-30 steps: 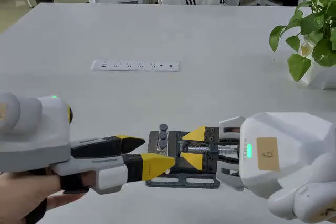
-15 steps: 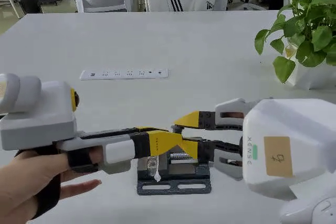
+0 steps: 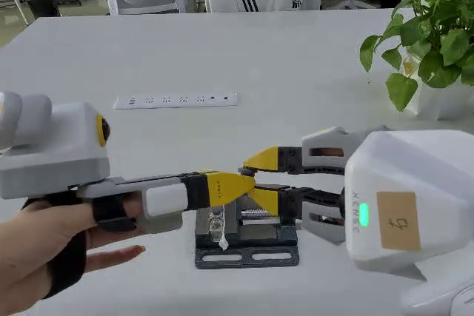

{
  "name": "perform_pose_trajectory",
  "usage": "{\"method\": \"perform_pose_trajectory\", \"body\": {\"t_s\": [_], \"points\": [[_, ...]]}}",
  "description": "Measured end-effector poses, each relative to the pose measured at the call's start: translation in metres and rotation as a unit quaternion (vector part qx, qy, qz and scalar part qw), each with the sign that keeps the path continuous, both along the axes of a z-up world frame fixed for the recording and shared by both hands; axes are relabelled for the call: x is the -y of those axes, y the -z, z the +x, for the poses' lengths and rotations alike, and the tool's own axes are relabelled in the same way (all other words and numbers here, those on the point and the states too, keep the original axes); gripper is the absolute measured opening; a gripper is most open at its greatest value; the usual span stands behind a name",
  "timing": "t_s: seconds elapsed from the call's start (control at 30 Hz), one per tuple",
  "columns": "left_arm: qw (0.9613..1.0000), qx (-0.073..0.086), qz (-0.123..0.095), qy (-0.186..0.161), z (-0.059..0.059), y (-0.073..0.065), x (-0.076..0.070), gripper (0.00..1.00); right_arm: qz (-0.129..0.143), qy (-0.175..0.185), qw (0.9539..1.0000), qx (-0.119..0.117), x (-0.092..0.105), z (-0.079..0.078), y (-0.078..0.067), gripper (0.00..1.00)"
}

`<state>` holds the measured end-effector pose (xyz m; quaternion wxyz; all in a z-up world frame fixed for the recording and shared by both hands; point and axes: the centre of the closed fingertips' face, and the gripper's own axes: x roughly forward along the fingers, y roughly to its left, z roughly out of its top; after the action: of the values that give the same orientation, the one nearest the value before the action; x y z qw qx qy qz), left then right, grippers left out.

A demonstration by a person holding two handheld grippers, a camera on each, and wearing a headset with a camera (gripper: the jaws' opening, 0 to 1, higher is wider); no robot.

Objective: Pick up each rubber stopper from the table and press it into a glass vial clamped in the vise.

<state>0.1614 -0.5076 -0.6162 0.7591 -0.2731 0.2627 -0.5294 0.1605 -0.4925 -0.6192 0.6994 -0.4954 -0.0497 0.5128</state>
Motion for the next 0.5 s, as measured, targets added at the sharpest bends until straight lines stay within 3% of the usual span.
{"method": "perform_pose_trajectory", "body": {"t_s": [0.23,0.5], "points": [[0.9999,0.01,0.001,-0.004,-0.0024,-0.0014,-0.0027,0.04,-0.005,-0.007,1.0,0.001,-0.0009,-0.0009,-0.0004,0.06],[0.9999,0.001,-0.003,-0.013,-0.0051,0.0036,-0.0053,0.04,-0.011,-0.011,0.9998,-0.008,-0.0024,-0.0044,0.0031,0.06]]}}
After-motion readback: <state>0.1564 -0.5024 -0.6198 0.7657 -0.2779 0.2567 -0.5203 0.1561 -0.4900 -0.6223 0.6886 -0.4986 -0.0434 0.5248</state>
